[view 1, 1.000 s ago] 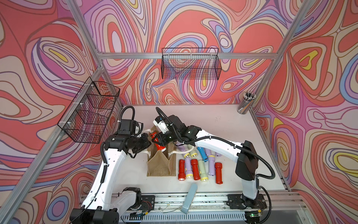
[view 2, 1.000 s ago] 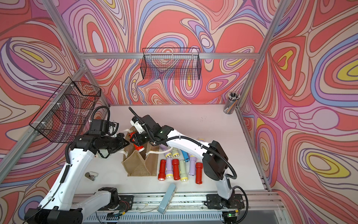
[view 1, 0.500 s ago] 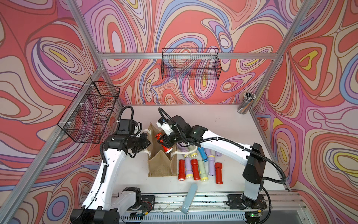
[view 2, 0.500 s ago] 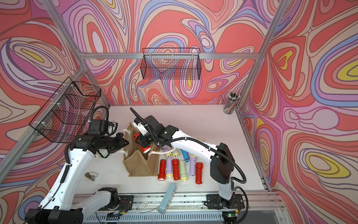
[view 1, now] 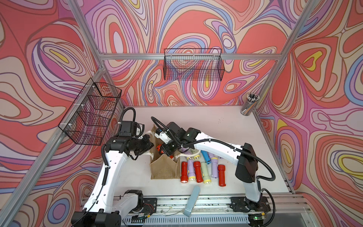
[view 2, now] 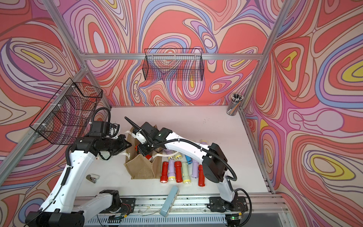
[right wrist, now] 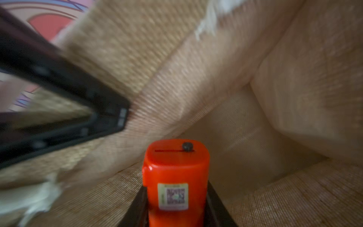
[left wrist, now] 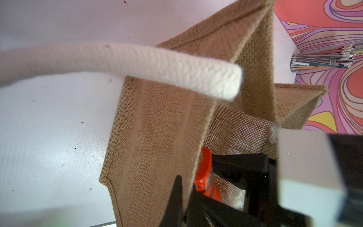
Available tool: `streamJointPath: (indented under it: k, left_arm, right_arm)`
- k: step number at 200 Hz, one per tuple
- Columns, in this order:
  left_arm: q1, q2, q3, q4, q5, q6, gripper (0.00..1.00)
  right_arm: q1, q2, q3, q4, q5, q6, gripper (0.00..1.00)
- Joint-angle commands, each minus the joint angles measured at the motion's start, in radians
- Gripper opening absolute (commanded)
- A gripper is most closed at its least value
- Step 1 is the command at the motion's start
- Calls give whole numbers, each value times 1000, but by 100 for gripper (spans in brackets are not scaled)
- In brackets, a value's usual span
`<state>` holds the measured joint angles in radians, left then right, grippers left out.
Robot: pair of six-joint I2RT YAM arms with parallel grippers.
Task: Put the flashlights into the tote bags
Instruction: Place the flashlight in the canvas bag.
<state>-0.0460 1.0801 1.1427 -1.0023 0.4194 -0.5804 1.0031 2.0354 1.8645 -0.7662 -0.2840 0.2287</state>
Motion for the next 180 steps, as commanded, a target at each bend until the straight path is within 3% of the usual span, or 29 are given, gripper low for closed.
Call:
streamJointPath:
  k: [1, 86, 180]
  left_arm:
    - [3, -19, -5, 1, 19, -7, 0]
    - [3, -40, -19, -16, -2, -10, 0]
    - [3, -25, -39, 2, -6, -17, 0]
  right_arm:
    - [7, 18, 34, -103, 68, 7, 0]
    - [6, 189, 145, -274, 185, 23, 0]
    - [6, 281, 147, -272, 164, 56, 0]
